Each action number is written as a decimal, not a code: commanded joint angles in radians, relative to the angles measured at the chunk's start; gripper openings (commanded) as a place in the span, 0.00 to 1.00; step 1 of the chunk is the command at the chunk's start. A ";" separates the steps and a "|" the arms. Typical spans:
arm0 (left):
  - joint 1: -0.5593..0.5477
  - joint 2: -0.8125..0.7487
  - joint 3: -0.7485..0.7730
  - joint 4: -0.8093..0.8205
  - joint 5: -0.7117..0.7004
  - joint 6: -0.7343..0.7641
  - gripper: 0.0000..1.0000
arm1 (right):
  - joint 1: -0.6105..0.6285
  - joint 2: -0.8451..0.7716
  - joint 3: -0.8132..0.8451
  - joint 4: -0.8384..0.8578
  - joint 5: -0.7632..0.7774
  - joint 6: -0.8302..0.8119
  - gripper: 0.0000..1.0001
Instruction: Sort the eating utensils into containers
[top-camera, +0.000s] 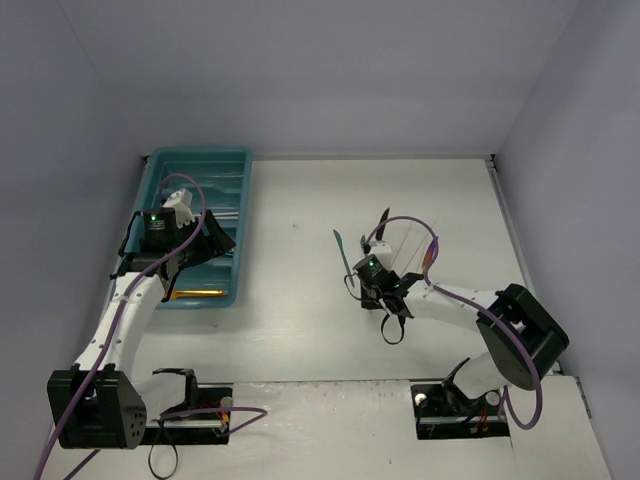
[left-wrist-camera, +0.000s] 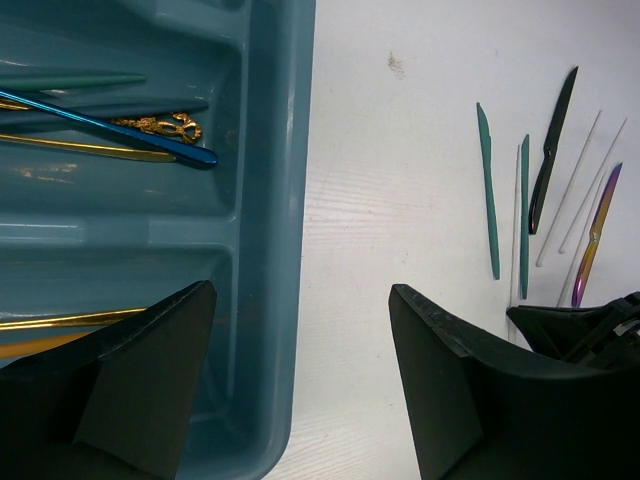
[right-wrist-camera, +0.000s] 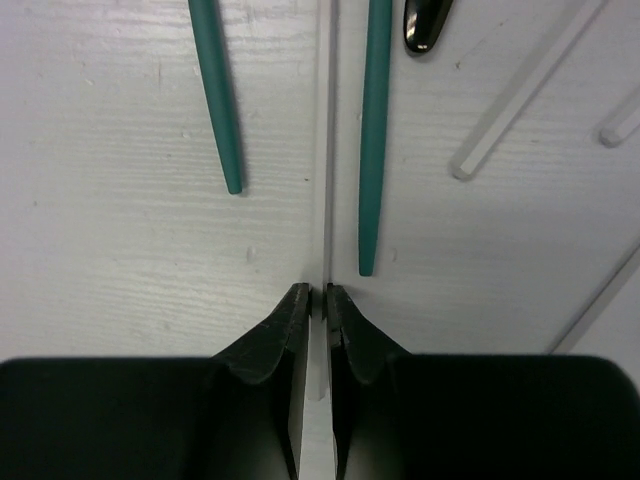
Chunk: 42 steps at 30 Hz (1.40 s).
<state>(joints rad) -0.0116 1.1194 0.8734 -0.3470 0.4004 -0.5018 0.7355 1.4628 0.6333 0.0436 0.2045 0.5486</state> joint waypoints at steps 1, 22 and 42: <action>0.005 -0.002 0.021 0.061 0.025 -0.003 0.67 | 0.014 0.053 0.021 -0.026 0.015 0.026 0.02; -0.472 0.050 0.238 0.250 -0.010 -0.260 0.67 | 0.194 -0.429 0.170 0.013 0.064 -0.161 0.00; -0.708 0.255 0.348 0.302 -0.144 -0.317 0.56 | 0.253 -0.452 0.202 0.092 0.070 -0.191 0.00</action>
<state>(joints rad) -0.6928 1.3808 1.1652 -0.1424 0.2736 -0.7841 0.9784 1.0355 0.7914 0.0495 0.2466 0.3665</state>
